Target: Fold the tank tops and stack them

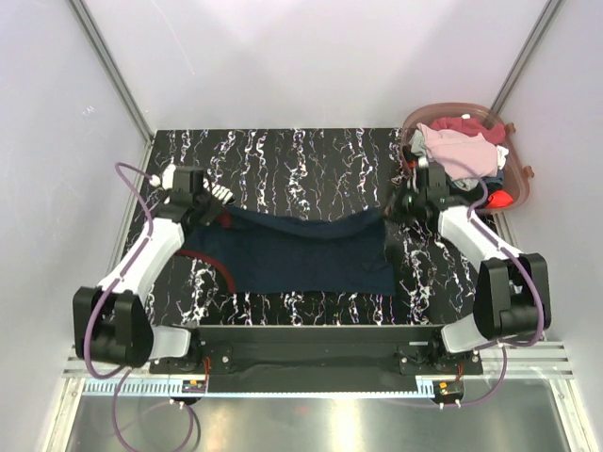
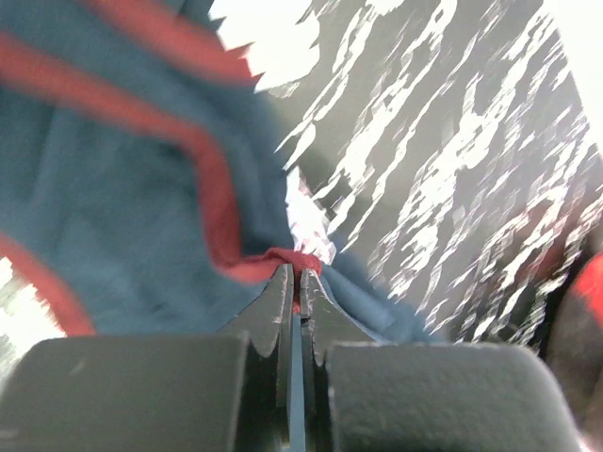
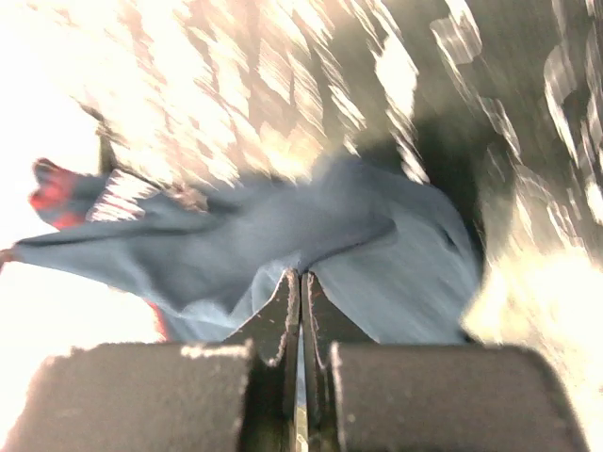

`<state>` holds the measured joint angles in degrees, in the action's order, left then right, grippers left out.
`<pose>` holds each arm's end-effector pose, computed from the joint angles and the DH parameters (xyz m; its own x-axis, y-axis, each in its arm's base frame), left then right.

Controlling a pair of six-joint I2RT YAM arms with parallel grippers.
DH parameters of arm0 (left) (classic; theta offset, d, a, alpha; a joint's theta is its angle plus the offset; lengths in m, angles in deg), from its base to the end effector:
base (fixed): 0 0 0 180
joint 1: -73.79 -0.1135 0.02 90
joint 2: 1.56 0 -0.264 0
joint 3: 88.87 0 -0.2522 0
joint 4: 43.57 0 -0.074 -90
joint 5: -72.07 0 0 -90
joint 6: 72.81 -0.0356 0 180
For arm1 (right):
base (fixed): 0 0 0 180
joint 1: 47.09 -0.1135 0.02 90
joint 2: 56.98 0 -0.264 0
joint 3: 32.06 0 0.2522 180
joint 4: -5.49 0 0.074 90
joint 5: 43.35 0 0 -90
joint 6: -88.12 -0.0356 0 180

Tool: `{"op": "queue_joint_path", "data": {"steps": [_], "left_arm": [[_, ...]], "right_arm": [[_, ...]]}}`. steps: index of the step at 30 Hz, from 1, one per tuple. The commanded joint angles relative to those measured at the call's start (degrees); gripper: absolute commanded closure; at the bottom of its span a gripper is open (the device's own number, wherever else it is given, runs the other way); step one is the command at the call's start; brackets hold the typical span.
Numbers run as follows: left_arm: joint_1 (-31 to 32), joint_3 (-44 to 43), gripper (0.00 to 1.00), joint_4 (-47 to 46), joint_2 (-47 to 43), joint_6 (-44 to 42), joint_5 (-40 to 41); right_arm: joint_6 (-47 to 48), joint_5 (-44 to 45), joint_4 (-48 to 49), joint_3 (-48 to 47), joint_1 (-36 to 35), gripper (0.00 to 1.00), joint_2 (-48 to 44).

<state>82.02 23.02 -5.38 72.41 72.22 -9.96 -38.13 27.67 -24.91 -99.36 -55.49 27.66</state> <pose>0.2744 -0.0347 0.2655 -0.4297 -0.7578 -0.4909 -0.5392 0.6515 -0.5337 0.3035 0.0565 0.2215 -0.8001 0.4471 -0.4000 0.1470 0.7926 0.5918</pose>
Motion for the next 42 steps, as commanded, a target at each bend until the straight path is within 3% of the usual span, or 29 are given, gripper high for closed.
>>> {"op": "queue_joint_path", "data": {"steps": [1,3,6,7,10,12,14,18,21,25,30,34,38,42], "left_arm": [[-3.1,-12.1,1.00,-4.5,3.8,2.6,1.5],[-4.8,-18.4,1.00,-5.1,8.4,2.2,1.1],[-8.0,-40.1,1.00,4.9,18.6,0.8,-0.7],[-8.1,-52.6,1.00,8.5,22.7,0.4,-1.1],[-8.2,-68.2,1.00,15.3,23.4,-3.5,0.0],[-8.1,-70.2,1.00,15.2,20.8,-7.1,-0.1],[-8.1,-66.4,1.00,12.4,13.2,-10.3,0.1],[-7.8,-41.4,1.00,-3.2,-11.0,-14.1,0.1],[-6.6,-32.0,1.00,-9.2,-21.6,-17.9,3.4],[-6.3,-26.0,1.00,-12.5,-34.8,-20.7,2.6],[-6.3,-26.8,1.00,-12.7,-37.3,-19.0,-2.8],[-6.4,-29.1,1.00,-10.8,-35.0,-17.8,-4.2],[-6.3,-29.1,1.00,-8.9,-30.3,-16.1,-4.2],[-6.3,-20.6,1.00,-10.6,-23.5,-13.4,-5.4]], "right_arm": [[1.3,1.0,-2.8,-17.8,0.1,1.00,4.1],[1.0,0.9,-5.5,-26.2,1.1,1.00,7.8],[-0.6,-3.1,-10.0,-51.2,3.5,1.00,16.9],[-1.9,-5.2,-10.7,-55.8,3.7,1.00,20.1],[-1.5,-6.9,-14.8,-71.1,3.8,1.00,22.8],[-0.4,-7.4,-16.2,-76.2,3.8,1.00,22.2],[1.0,-9.9,-14.0,-75.2,3.8,1.00,18.5],[1.0,-15.7,0.8,-54.3,3.7,1.00,-0.1],[4.3,-14.7,7.2,-42.3,3.8,1.00,-13.5],[7.5,-14.1,9.7,-34.0,3.7,1.00,-26.5],[8.0,-14.8,8.4,-31.7,3.7,1.00,-34.4],[8.6,-13.2,4.8,-32.9,3.8,1.00,-35.1],[10.0,-8.4,-1.4,-35.2,3.7,1.00,-30.2],[8.9,0.2,-3.2,-31.9,3.7,1.00,-21.1]]}}
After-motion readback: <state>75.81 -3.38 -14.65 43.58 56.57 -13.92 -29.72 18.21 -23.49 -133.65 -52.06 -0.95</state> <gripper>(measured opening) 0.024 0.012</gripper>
